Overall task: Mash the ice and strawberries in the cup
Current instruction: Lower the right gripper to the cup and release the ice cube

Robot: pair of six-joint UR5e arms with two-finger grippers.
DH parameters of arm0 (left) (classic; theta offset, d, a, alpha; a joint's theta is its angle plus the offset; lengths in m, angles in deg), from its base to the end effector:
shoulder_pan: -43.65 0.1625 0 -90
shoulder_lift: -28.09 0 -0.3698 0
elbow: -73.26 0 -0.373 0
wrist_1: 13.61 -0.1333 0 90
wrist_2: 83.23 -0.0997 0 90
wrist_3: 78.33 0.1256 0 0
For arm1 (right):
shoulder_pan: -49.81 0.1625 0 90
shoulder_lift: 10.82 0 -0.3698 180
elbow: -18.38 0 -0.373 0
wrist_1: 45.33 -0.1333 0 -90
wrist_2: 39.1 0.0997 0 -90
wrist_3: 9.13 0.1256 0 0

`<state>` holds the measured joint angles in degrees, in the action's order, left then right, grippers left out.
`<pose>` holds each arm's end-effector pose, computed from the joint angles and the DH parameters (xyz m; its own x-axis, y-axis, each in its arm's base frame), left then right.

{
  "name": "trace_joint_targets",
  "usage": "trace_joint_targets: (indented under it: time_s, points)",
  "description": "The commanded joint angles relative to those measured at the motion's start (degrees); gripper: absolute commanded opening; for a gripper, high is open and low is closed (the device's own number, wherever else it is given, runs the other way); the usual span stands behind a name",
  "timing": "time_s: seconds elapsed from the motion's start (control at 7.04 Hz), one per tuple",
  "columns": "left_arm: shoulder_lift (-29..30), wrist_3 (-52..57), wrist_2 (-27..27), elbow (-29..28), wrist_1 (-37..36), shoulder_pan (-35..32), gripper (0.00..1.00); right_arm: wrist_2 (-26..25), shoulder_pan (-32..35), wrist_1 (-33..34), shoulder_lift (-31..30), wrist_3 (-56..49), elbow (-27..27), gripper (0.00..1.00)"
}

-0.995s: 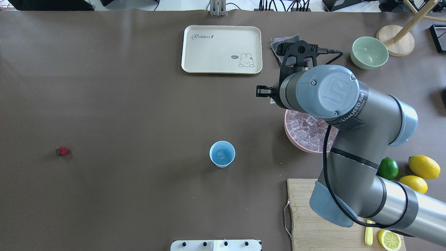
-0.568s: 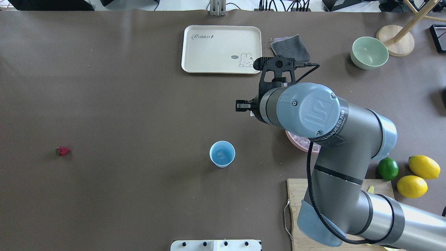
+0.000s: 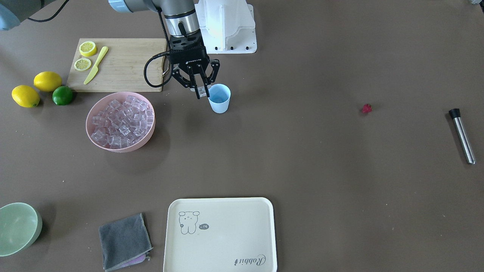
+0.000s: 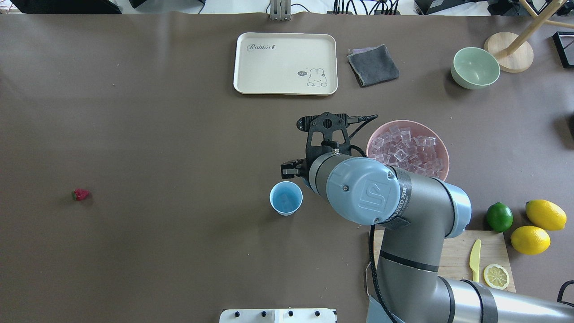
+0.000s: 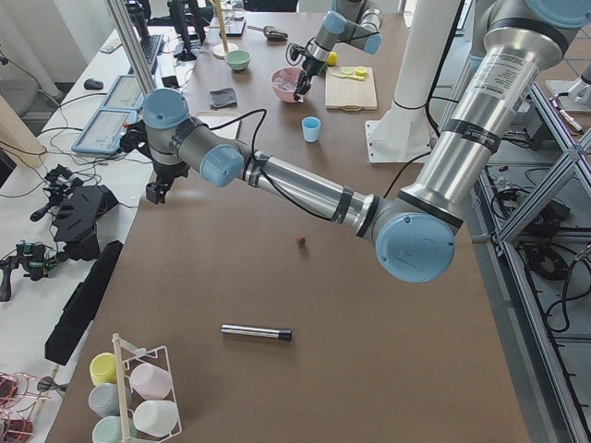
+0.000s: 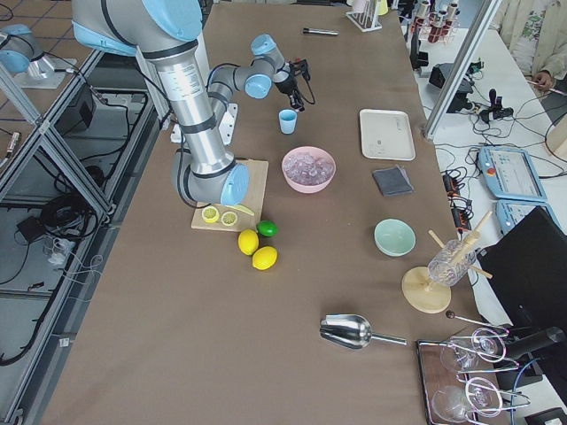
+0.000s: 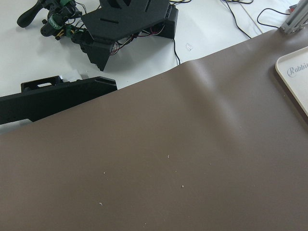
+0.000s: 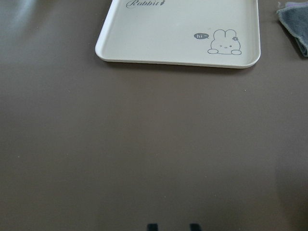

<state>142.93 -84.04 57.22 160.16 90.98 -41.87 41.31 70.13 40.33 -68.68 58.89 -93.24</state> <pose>0.0128 -0.6304 0.3653 0.6024 0.4227 -0.6770 -0.0030 0.8494 0.5277 -0.4857 -0.3443 0.1556 0.6373 -0.1575 0.7543 -0.2550 0.8806 0.3994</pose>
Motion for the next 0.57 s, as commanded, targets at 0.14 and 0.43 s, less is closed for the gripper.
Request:
trace_joint_targets:
  time_s: [0.14, 0.43]
  points:
    - [0.0, 0.0, -0.1, 0.2, 0.0, 0.1, 0.98, -0.5, -2.6, -0.2, 0.8, -3.2, 1.3, 0.00]
    - [0.0, 0.2, 0.0, 0.1, 0.0, 0.1, 0.98, -0.4, -2.9, -0.2, 1.3, -3.6, 1.7, 0.00]
